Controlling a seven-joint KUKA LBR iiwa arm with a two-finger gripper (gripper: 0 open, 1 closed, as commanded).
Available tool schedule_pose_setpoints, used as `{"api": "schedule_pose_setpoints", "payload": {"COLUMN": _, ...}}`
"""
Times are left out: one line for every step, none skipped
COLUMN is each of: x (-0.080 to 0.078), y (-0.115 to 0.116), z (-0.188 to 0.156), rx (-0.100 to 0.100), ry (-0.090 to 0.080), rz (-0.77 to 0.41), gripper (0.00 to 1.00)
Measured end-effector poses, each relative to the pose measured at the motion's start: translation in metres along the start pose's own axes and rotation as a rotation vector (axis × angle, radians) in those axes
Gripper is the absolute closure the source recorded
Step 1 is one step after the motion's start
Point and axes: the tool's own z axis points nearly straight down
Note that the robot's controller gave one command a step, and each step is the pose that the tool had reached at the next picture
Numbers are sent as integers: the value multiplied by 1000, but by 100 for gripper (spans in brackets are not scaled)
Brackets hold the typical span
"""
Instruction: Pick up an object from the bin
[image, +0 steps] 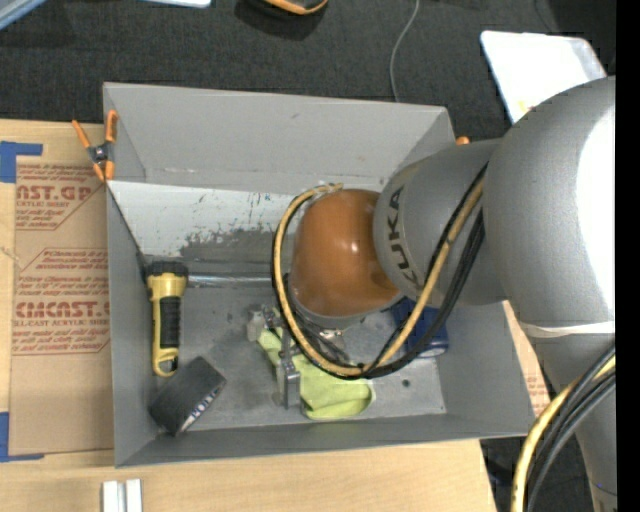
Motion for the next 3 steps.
{"api": "schedule_pose_setpoints", "payload": {"x": -31, "y": -26, "z": 21, "rx": 3, "ry": 2, "rz": -79, "gripper": 0}}
{"api": "schedule_pose_setpoints", "payload": {"x": -10, "y": -85, "z": -13, "rx": 0, "ry": 5, "rz": 14, "gripper": 0}}
{"api": "schedule_pose_setpoints", "payload": {"x": -27, "y": -85, "z": -17, "rx": 2, "ry": 2, "rz": -49, "gripper": 0}}
